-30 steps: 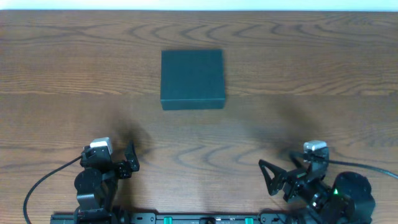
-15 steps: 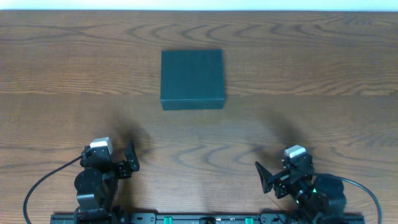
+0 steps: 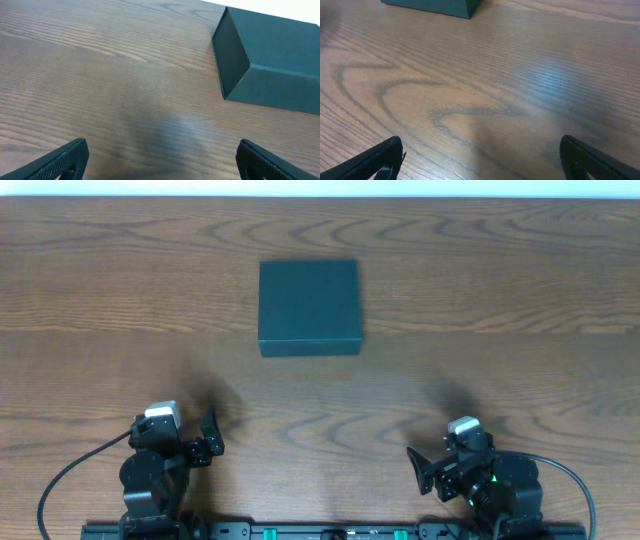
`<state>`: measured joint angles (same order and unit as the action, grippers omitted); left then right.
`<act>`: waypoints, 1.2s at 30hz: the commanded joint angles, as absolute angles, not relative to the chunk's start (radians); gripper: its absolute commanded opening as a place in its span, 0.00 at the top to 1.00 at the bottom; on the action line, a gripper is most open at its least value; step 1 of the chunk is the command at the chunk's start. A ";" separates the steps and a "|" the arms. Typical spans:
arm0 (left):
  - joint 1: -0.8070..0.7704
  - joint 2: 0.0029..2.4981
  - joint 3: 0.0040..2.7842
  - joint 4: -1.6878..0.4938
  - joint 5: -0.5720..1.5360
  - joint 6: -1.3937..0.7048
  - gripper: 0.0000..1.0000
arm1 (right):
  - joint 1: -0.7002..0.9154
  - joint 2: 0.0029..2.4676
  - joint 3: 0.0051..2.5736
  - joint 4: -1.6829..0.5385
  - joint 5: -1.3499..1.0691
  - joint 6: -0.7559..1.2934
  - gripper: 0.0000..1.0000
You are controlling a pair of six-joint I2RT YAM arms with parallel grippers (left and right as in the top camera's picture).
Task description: Pack container
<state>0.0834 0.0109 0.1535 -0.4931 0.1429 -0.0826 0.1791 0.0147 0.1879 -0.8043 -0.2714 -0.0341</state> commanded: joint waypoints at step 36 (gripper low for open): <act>0.084 0.004 0.138 -0.493 0.147 -0.093 0.05 | 0.184 0.006 0.170 -0.778 -0.258 -0.046 0.00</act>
<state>0.0834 0.0109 0.1535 -0.4931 0.1429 -0.0826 0.1791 0.0147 0.1810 -0.7807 -0.2684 -0.0341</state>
